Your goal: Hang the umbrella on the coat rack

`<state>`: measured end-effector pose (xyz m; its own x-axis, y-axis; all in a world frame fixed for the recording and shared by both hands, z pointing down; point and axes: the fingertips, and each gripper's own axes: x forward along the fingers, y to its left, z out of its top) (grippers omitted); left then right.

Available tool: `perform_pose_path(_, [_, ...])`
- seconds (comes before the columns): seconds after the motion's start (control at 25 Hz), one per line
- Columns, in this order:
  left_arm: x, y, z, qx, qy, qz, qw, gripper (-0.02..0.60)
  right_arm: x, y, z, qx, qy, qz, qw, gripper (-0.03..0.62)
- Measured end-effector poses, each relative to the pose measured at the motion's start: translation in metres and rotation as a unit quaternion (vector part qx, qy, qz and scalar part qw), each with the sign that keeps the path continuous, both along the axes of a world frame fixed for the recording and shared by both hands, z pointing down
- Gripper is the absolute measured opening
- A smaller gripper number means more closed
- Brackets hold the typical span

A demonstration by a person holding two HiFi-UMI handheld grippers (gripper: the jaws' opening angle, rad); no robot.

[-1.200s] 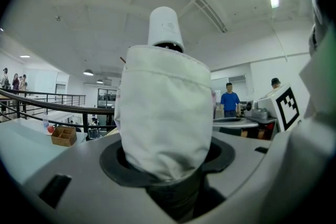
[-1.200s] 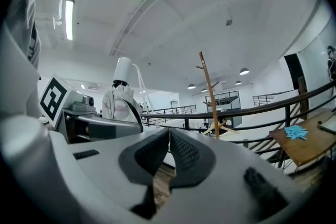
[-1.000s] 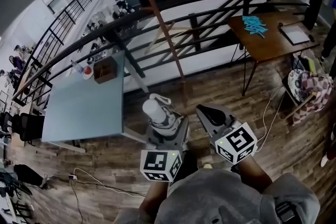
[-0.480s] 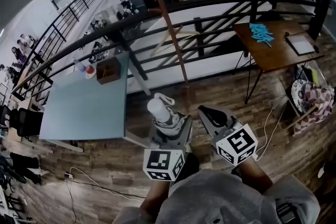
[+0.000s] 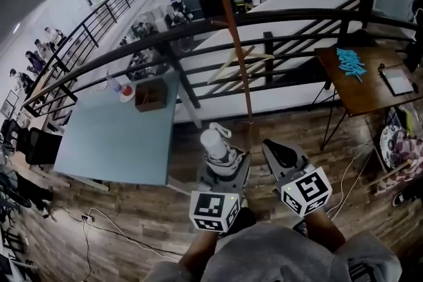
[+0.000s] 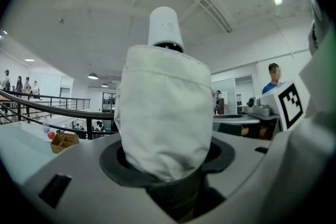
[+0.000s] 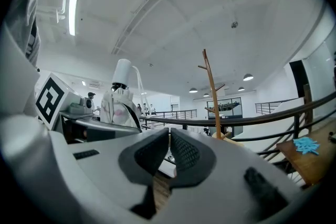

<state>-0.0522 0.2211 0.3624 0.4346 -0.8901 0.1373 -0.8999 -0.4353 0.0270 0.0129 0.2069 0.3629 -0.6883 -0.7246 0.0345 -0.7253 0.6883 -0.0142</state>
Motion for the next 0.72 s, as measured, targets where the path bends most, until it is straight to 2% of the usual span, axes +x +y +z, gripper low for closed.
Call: perform_pose_path(0.72, [-0.026,-0.115,-0.004,-0.024,-0.008,0.000,0.9997,0.265,-0.027,-0.117,-0.005,-0.023,0.000,0.000,1.000,0.028])
